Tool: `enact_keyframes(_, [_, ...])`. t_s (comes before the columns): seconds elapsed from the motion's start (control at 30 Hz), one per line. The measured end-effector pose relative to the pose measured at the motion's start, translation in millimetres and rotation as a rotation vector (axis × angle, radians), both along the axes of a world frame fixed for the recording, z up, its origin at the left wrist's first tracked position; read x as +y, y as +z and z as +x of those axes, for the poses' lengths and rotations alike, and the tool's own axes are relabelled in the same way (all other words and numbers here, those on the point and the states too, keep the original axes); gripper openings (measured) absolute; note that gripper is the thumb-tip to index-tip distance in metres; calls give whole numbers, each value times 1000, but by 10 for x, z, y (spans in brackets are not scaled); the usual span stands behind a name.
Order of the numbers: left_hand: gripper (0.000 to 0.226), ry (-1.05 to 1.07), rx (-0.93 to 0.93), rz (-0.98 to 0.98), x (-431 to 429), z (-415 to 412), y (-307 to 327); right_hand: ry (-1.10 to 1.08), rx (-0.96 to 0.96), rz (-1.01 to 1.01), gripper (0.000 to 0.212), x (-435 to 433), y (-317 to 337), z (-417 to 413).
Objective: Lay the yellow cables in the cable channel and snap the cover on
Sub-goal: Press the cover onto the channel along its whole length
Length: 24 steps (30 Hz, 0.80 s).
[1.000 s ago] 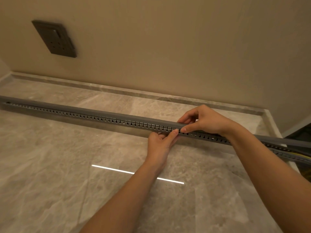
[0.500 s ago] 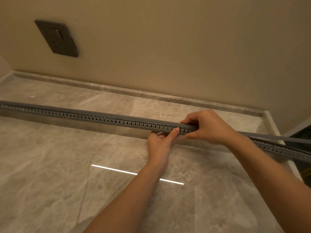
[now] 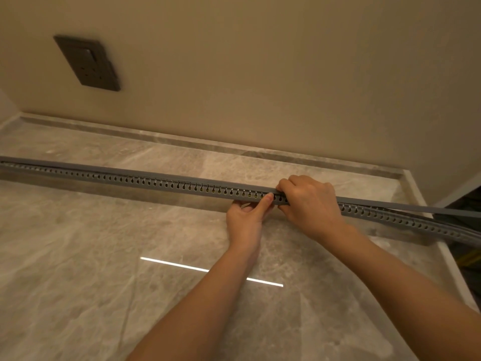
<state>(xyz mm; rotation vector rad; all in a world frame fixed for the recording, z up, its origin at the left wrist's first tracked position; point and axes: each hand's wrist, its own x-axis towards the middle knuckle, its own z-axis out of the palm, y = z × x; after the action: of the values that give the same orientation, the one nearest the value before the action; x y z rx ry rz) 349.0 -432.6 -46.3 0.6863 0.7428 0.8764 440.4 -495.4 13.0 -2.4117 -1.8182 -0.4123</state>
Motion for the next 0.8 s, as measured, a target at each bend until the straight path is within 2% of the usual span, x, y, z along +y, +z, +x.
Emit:
enact_keyframes(0.17, [33,-90,66,13,31,-27,40,14,-8,-12,24,10,-43,46])
enact_keyframes(0.27, [22,-282,285,100,82,-115,93,12,-14,1,26,-8,-83,73])
enact_keyframes(0.33, [20,-375,573,342,113,-190,139,21,-2,51,25,-19,-90,86])
enact_keyframes(0.4, [18,-303,832,790,124,-250,181,25,15,106,25,-24,-90,100])
enact_keyframes(0.47, [6,-140,944,1238,124,-281,258,29,11,156,27,-21,-101,104])
enact_keyframes(0.53, [21,-110,964,1545,142,-241,303,33,19,211,25,-29,-122,97])
enact_keyframes(0.63, [35,-157,976,1793,185,-151,341,42,21,276,20,-48,-175,101])
enact_keyframes(0.8, [21,-159,1092,1990,305,-120,347,95,40,350,17,-74,-230,109])
